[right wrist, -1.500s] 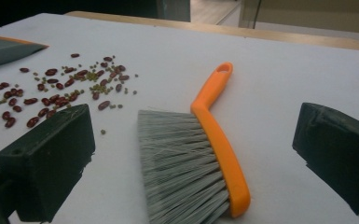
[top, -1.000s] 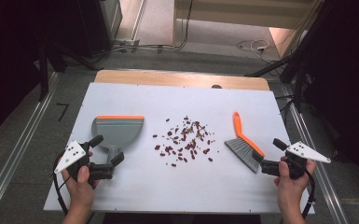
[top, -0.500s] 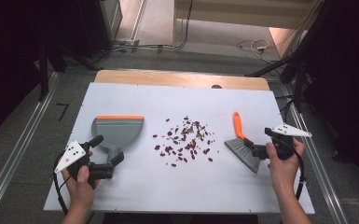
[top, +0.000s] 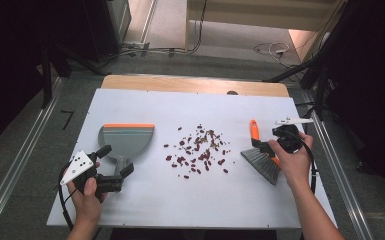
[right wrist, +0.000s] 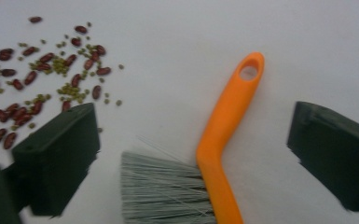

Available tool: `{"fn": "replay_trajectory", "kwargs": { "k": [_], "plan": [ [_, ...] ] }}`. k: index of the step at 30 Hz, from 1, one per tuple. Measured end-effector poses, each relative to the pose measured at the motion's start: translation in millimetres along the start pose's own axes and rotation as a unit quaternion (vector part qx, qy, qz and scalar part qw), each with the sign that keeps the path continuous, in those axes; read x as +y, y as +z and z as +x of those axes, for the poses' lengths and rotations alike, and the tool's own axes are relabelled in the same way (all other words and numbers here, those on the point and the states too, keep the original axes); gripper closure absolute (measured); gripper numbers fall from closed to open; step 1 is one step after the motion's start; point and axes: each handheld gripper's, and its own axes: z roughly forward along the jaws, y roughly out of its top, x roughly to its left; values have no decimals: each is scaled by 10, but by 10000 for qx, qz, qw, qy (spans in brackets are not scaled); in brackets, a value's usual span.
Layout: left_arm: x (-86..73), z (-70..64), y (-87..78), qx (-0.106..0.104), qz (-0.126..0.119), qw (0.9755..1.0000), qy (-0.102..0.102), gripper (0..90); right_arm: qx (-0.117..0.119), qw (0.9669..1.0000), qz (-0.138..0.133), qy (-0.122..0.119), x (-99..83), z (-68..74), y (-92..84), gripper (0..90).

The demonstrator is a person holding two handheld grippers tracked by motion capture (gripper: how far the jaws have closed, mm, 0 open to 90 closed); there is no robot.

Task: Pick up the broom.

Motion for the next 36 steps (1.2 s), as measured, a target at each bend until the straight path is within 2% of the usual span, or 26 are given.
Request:
{"fn": "replay_trajectory", "kwargs": {
  "k": [2,3,4,5,6,7,9,10,13,14,15,16,17,18,19,21,23,25,26,30,32,36],
  "plan": [
    [3,0,3,-9,7,10000,12,2,-36,9994,351,9,68,-12,88,116],
    [3,0,3,-9,7,10000,12,2,-36,9994,351,9,68,-12,88,116],
    [5,-1,3,-6,11,10000,18,2,-82,9989,463,-2,90,-10,116,135],
    [5,-2,3,-13,8,10000,17,2,-125,9983,561,-26,110,-10,143,170],
    [6,-2,4,-17,9,10000,20,2,-246,9967,775,47,148,-9,202,223],
    [7,-3,5,-19,12,10000,24,2,-246,9967,775,47,148,-9,202,223],
    [7,-3,5,-27,15,10000,22,2,-354,9956,858,113,176,3,248,308],
    [7,-3,5,-30,17,10000,22,2,-297,9953,917,115,190,14,272,373],
    [3,0,5,-43,30,10000,8,2,-318,9943,1017,100,197,39,300,400],
    [3,1,5,-44,31,10000,7,3,-384,9910,1274,146,205,52,351,406],
    [3,1,5,-49,31,10000,7,3,-456,9886,1414,225,207,42,381,404],
    [3,1,5,-49,31,10000,7,3,-456,9886,1414,225,207,42,381,404],
    [4,-2,5,-54,34,10000,10,2,-555,9865,1518,263,204,27,424,420],
    [5,-3,5,-54,36,10000,25,2,-539,9853,1595,289,201,25,444,425],
    [6,-8,4,-53,38,10000,22,2,-539,9853,1595,289,201,25,444,425],
    [7,-8,3,-61,38,10000,36,2,-654,9824,1736,235,183,22,497,426],
    [6,0,3,-38,46,10000,34,3,-774,9795,1838,288,172,26,521,428],
    [6,14,-4,12,40,10000,25,2,-790,9787,1869,324,167,27,528,446],
    [7,22,-8,42,36,10000,15,3,-773,9765,1980,354,153,29,547,501],
    [6,34,-17,71,37,10000,5,3,-842,9763,1941,466,129,45,553,515],
    [9,31,-15,75,45,10000,17,3,-812,9758,1939,598,130,7,546,590],
    [7,12,-1,61,82,9999,28,3,-939,9730,1985,707,146,2,550,647]
  ]
}}
